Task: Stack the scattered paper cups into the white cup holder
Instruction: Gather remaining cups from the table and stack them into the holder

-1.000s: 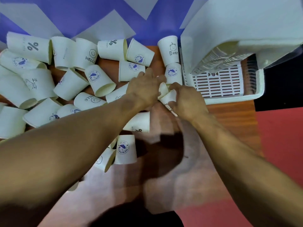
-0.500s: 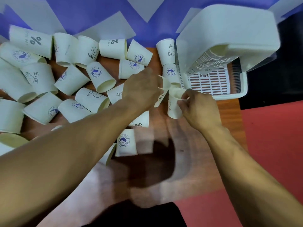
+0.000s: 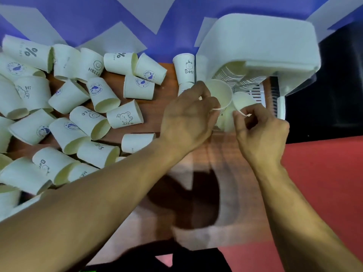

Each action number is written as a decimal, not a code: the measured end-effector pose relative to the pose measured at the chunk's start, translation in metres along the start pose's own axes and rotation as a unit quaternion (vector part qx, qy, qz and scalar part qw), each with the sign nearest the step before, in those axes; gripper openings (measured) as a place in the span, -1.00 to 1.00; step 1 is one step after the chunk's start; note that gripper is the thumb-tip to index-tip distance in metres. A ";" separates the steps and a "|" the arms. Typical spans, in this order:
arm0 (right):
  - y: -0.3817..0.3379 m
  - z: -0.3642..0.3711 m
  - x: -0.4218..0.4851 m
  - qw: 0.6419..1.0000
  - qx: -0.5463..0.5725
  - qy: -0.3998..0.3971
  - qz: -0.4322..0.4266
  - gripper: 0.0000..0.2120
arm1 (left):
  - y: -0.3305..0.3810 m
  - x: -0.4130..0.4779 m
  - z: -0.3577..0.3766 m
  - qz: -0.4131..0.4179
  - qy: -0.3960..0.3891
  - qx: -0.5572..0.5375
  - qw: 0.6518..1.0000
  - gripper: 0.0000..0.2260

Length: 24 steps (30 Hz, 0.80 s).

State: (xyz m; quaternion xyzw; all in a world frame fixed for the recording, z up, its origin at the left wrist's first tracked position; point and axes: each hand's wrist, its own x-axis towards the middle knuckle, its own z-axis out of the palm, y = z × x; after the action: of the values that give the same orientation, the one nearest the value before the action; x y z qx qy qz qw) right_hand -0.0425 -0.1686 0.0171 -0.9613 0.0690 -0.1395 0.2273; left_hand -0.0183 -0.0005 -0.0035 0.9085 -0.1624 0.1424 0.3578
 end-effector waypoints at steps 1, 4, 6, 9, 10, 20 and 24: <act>0.012 -0.003 0.004 1.000 0.009 0.005 -0.002 -0.86 | 0.010 0.002 0.009 0.001 0.001 0.004 1.000 -0.87; 0.049 -0.010 0.013 1.000 0.012 0.010 -0.016 -0.86 | 0.036 0.011 0.034 -0.017 -0.021 0.023 0.999 -0.87; 0.069 -0.011 0.017 1.000 0.001 -0.007 -0.026 -0.88 | 0.047 0.015 0.047 -0.039 -0.037 0.043 0.998 -0.89; 0.089 -0.008 0.023 0.999 0.000 -0.022 -0.046 -0.91 | 0.052 0.018 0.062 -0.059 -0.065 0.087 0.992 -0.88; 0.093 -0.005 0.025 0.998 0.003 -0.023 -0.053 -0.92 | 0.051 0.019 0.067 -0.069 -0.072 0.098 0.990 -0.88; 0.107 0.044 0.031 0.990 -0.015 -0.061 -0.123 -0.92 | 0.034 0.013 0.093 -0.113 -0.105 0.197 0.968 -0.89; 0.114 0.051 0.026 0.990 -0.022 -0.085 -0.108 -0.90 | 0.030 0.009 0.095 -0.136 -0.142 0.216 0.957 -0.86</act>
State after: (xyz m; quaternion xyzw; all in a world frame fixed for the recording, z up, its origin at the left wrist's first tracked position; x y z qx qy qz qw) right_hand -0.0107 -0.2535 -0.0724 -0.9764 -0.0516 -0.0794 0.1942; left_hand -0.0084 -0.0895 -0.0486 0.9884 -0.0523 -0.0062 0.1424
